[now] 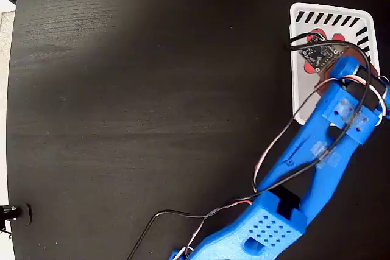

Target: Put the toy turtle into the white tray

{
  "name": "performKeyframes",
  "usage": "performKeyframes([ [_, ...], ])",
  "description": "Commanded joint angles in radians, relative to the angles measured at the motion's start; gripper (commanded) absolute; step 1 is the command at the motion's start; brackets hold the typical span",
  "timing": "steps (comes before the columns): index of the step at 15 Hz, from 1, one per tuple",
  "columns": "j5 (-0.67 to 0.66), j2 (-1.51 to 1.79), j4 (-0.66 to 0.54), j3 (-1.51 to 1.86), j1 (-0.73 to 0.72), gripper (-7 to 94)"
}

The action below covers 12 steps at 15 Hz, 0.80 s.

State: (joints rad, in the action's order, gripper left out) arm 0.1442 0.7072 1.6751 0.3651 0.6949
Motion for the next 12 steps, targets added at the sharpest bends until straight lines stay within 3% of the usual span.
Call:
performKeyframes([
  [1, 0.008, 0.054, 0.003, -0.060, 0.020, 1],
  [4, 0.005, 0.041, 0.005, -0.080, 0.034, 5],
  [10, -0.017, 0.026, 0.005, -0.089, 0.035, 55],
  [12, -0.021, 0.026, 0.005, -0.087, 0.034, 59],
])
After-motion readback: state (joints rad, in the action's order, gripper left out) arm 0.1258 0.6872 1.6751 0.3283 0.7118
